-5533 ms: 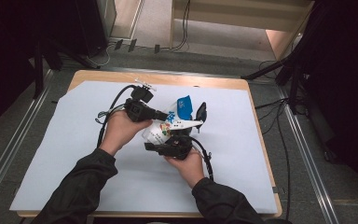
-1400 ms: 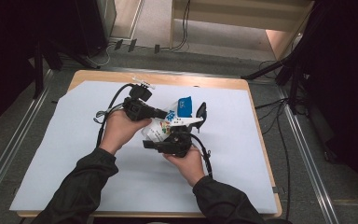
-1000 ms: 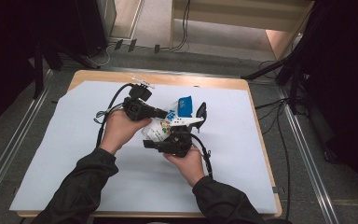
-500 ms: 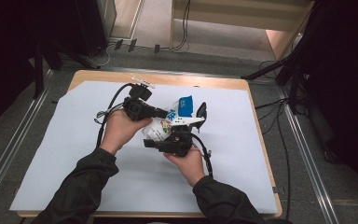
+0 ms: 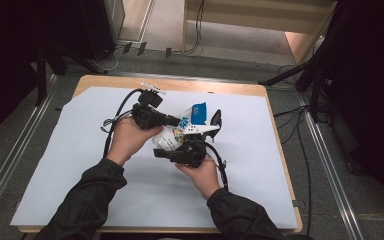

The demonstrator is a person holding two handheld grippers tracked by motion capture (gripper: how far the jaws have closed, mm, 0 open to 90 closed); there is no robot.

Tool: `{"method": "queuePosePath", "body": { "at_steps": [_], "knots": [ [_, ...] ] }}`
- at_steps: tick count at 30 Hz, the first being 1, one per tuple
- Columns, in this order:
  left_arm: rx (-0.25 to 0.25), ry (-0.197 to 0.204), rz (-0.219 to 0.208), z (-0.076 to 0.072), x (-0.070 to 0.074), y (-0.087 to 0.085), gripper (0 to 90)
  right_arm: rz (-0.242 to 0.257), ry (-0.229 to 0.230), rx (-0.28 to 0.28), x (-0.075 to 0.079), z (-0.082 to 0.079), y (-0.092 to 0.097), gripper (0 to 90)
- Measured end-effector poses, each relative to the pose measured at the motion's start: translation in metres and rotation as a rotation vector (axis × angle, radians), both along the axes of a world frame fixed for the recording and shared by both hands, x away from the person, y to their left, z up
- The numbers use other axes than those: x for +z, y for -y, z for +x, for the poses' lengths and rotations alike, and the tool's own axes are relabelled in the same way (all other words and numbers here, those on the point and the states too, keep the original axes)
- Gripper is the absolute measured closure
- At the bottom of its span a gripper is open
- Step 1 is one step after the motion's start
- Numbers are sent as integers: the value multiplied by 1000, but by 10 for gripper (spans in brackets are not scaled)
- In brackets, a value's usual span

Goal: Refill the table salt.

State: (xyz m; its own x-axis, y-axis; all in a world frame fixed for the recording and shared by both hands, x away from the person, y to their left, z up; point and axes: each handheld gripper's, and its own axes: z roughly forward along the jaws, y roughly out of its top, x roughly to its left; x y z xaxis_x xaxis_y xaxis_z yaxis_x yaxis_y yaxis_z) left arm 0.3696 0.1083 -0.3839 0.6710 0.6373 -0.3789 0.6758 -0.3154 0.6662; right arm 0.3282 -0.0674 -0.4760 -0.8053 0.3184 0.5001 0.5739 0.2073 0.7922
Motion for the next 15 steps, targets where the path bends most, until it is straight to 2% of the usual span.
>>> {"method": "queuePosePath", "body": {
  "at_steps": [7, 10, 15],
  "knots": [
    [9, 18, -8, 1, 1, -3, 894, 16, -5, 12, 2, 4, -2, 673],
    [8, 10, -8, 1, 1, -2, 895, 18, -6, 15, 1, 4, -2, 672],
    [1, 0, 8, 2, 1, -1, 900, -7, 7, 16, 1, 4, -3, 667]
  ]
}}
